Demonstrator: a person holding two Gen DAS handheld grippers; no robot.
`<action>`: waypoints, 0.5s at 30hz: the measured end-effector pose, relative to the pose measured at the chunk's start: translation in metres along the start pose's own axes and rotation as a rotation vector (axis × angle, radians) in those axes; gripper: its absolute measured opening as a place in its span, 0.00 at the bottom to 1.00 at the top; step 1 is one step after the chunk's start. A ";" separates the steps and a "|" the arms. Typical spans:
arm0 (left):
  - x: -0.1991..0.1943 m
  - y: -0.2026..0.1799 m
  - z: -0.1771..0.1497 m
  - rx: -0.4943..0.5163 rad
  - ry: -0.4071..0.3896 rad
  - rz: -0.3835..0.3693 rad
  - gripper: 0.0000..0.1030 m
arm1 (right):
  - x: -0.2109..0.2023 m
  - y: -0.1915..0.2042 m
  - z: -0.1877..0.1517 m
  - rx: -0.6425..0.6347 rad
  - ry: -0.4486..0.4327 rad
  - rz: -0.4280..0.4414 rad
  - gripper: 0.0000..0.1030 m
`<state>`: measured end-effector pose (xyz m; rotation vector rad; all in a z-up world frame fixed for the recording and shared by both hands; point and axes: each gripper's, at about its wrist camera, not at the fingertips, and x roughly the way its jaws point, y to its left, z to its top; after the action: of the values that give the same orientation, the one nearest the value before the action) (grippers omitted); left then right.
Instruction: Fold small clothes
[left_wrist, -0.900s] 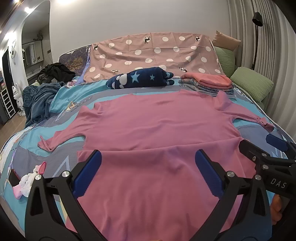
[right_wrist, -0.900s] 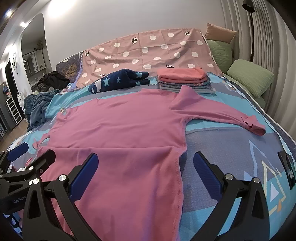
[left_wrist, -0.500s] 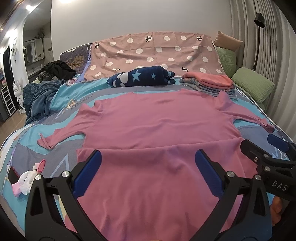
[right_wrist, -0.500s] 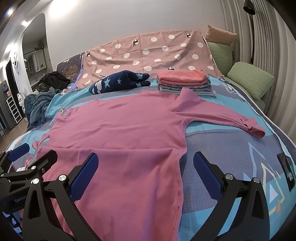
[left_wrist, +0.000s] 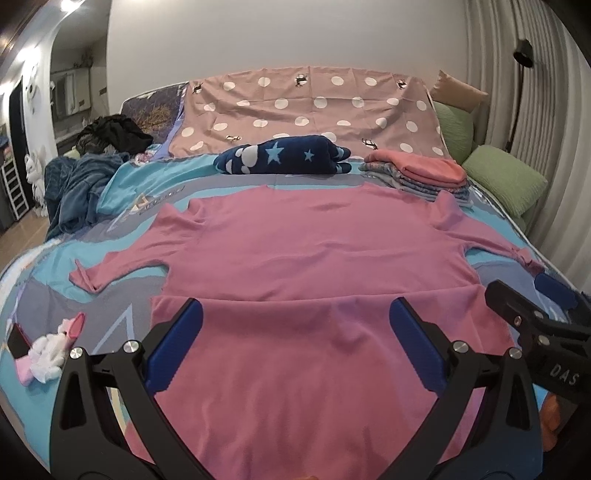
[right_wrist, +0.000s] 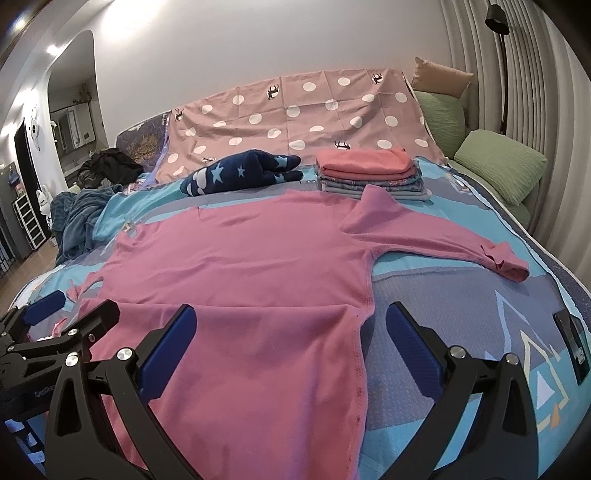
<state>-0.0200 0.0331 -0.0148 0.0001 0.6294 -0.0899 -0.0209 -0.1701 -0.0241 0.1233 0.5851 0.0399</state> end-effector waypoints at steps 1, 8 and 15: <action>-0.001 0.001 0.000 -0.008 -0.003 0.000 0.98 | -0.001 0.000 0.000 -0.007 -0.014 0.008 0.99; 0.000 0.004 0.002 -0.002 0.026 -0.003 0.98 | -0.005 0.009 0.003 -0.056 -0.067 -0.010 0.99; 0.002 0.008 0.002 -0.001 0.040 -0.004 0.98 | 0.001 0.026 0.004 -0.123 -0.001 0.036 0.99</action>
<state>-0.0169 0.0407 -0.0146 0.0002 0.6692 -0.0935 -0.0181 -0.1446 -0.0182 0.0139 0.5784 0.1108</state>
